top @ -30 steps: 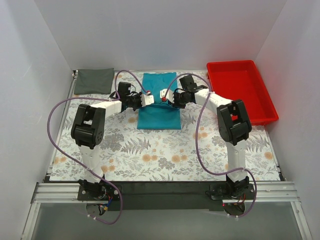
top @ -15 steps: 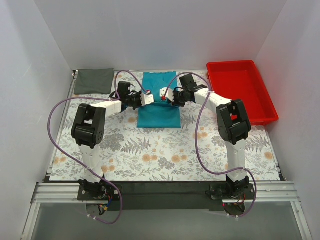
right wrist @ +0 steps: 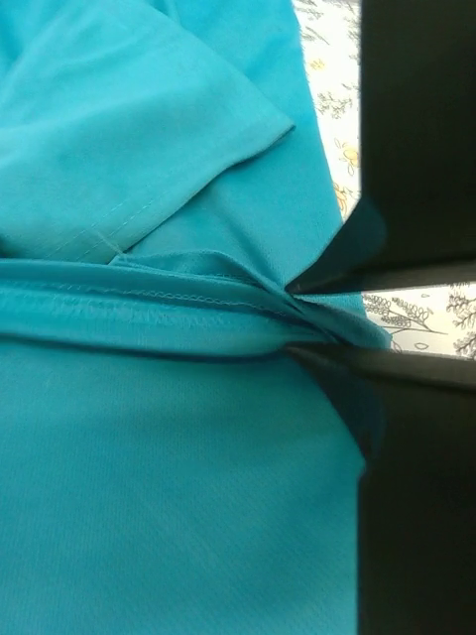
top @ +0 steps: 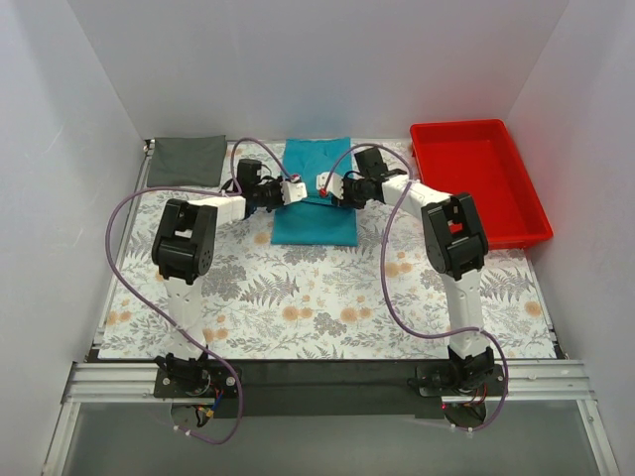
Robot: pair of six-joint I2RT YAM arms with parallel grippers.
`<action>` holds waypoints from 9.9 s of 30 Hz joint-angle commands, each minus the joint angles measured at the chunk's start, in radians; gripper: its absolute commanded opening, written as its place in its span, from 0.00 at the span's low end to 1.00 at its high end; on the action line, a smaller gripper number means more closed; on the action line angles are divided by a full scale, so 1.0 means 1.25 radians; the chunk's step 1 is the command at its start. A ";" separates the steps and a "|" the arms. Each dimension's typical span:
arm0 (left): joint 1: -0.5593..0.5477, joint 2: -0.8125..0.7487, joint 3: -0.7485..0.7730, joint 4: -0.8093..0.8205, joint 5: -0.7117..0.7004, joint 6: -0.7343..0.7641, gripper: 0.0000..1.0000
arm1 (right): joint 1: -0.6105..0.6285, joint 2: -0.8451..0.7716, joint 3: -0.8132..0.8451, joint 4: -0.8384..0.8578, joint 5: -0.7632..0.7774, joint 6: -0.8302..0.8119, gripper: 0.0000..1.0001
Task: Fold and stack the t-shirts
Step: Fold the tshirt
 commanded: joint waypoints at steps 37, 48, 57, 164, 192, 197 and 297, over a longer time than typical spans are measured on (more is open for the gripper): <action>0.028 -0.287 -0.216 -0.242 0.122 -0.261 0.41 | 0.073 -0.237 -0.231 -0.100 -0.069 0.205 0.29; 0.009 -0.281 -0.231 -0.022 0.428 -1.120 0.22 | 0.056 -0.190 -0.154 0.051 -0.324 0.807 0.10; 0.007 -0.173 -0.359 0.514 0.424 -1.691 0.20 | 0.032 -0.139 -0.289 0.413 -0.435 1.308 0.02; -0.003 -0.254 -0.282 -0.134 0.032 -0.236 0.36 | 0.039 -0.177 -0.247 -0.070 -0.009 0.197 0.50; -0.006 -0.246 -0.152 -0.336 0.053 -0.173 0.00 | 0.028 -0.222 -0.186 -0.120 -0.021 0.247 0.01; 0.002 -0.266 -0.029 -0.412 0.068 -0.204 0.00 | -0.001 -0.231 -0.056 -0.194 -0.033 0.257 0.01; -0.179 -0.232 -0.185 -0.333 0.229 -0.263 0.53 | 0.014 0.052 0.027 -0.188 -0.535 0.827 0.01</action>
